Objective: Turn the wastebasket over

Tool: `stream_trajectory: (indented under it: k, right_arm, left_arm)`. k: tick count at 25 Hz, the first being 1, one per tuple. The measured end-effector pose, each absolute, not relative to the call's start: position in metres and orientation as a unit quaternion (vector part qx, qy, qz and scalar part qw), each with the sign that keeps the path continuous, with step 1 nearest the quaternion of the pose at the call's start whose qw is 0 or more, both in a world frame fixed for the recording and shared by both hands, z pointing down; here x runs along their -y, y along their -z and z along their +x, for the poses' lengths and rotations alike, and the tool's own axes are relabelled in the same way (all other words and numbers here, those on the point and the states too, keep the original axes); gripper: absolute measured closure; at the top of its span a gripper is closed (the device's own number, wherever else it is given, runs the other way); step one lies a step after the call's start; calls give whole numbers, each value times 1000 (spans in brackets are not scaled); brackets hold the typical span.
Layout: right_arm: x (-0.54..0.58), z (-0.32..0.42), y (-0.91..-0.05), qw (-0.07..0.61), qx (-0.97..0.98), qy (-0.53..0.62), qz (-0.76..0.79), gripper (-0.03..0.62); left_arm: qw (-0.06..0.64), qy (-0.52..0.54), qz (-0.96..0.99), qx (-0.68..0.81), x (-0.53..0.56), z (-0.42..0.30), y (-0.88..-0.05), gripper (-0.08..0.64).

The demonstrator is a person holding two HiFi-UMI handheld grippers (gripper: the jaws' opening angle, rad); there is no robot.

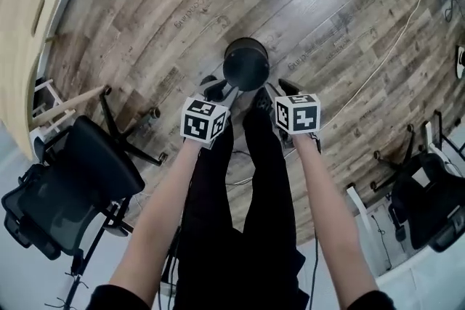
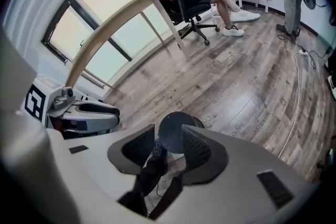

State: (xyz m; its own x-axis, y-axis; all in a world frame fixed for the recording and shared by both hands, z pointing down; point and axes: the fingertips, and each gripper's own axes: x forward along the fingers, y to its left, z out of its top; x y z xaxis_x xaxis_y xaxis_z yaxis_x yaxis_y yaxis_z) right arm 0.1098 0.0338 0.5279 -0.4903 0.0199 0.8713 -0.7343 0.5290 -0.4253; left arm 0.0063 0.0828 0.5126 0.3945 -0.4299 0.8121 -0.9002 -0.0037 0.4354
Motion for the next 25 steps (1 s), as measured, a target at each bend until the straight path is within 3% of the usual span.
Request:
stream_trajectory:
  k: [3,5,9,16,25]
  right_arm:
    - [-36,116,-488,439,760,-419,231,436]
    - [-40,122,-462,436,760,-422,234,508]
    - [-47,123,-418,414,759,-446,233,531]
    - [-59,130,-370,390,754,-465,251,532]
    - [-63,125,-298,328,792,-409,311,540]
  left_arm:
    - [490,-237,663,513,-89,12,-471,438]
    - [484,-236,665,518,-94,20,-442,461]
    - [469,-215,668,536,-92,32,-389,480]
    - [440,-190,686,548,-91,44,-323,486]
    - [395,-170,736,523,-103,27,-263,491]
